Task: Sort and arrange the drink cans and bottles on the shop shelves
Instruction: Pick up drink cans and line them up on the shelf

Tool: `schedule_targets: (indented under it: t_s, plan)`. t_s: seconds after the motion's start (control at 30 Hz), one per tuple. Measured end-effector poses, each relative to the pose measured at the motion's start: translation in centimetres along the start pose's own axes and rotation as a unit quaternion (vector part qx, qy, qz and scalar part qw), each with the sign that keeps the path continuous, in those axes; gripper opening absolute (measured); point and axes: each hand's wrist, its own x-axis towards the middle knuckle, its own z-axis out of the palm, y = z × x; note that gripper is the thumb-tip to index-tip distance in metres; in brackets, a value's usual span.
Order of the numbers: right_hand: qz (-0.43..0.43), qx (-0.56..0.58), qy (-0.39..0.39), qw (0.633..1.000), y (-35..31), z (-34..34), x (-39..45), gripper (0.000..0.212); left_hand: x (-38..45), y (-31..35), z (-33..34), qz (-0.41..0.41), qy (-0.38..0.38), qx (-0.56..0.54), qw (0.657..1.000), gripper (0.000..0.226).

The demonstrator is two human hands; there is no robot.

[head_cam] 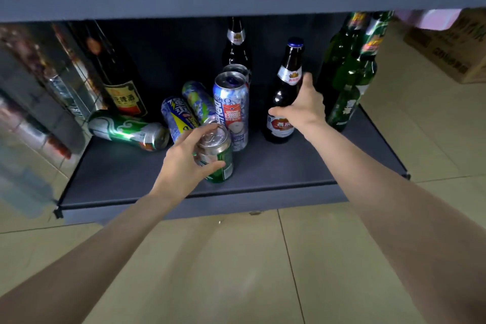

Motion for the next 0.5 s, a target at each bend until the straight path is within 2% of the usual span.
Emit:
schedule_targets:
  t_s: [0.1,0.27,0.37,0.43,0.5]
  plan:
    - [0.026,-0.009,0.006,1.0,-1.6,2.1,2.7,0.079,-0.1,-1.0,-1.0,-0.01,0.026,0.003,1.0,0.067]
    - [0.036,-0.028,0.033,0.998,-2.4,3.7,5.5,0.08,-0.4,-1.1,-0.8,-0.013,0.029,-0.004,1.0,0.066]
    - [0.034,0.003,0.013,0.999,-2.2,4.0,5.9,0.086,-0.4,-1.2,-0.7,-0.005,0.02,-0.002,1.0,0.068]
    - [0.037,0.042,0.012,0.998,-1.8,3.4,5.0,0.087,-0.3,-1.4,-1.0,-0.001,-0.001,0.003,1.0,0.077]
    - [0.015,0.057,0.052,0.997,-1.2,2.7,2.7,0.079,-0.5,-2.1,-1.5,-0.01,-0.026,-0.005,1.0,0.089]
